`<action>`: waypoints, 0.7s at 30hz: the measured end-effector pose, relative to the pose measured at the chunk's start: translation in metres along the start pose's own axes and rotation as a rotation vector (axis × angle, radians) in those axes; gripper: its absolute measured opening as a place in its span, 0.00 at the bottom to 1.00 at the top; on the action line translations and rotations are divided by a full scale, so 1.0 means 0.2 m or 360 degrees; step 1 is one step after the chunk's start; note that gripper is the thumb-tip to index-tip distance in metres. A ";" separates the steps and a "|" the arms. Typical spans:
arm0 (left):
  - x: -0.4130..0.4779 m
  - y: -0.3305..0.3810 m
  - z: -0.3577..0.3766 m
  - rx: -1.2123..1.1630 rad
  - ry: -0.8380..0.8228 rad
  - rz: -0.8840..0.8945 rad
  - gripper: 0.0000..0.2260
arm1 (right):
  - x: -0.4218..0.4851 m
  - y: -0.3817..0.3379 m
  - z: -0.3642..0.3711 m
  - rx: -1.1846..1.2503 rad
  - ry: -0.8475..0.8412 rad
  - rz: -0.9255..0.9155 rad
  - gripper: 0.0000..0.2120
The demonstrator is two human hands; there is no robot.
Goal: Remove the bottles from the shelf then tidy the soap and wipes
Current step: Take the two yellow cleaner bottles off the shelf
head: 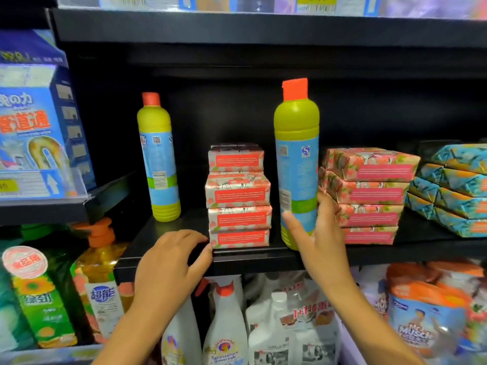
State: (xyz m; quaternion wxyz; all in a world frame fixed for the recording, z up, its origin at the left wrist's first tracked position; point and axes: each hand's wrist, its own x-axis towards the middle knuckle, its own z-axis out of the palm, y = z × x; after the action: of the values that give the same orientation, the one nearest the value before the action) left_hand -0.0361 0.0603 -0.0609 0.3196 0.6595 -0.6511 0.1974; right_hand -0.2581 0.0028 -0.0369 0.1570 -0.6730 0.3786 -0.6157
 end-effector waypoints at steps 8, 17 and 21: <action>0.00 0.00 -0.01 -0.0025 -0.0040 0.0037 0.22 | 0.11 0.06 0.04 -0.0105 -0.0067 0.0149 0.21; -0.02 -0.01 -0.01 -0.0065 -0.0008 0.0113 0.20 | 0.14 0.10 0.07 -0.0108 -0.0016 0.0157 0.20; -0.05 -0.03 -0.01 -0.0107 0.0061 0.0169 0.19 | 0.00 -0.02 0.03 -0.0216 0.0249 -0.0196 0.22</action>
State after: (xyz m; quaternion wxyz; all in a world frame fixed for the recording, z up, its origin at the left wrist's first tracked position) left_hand -0.0306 0.0691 -0.0681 0.3431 0.6089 -0.6853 0.2048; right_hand -0.2519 0.0049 -0.0354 0.0428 -0.6540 0.3885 -0.6477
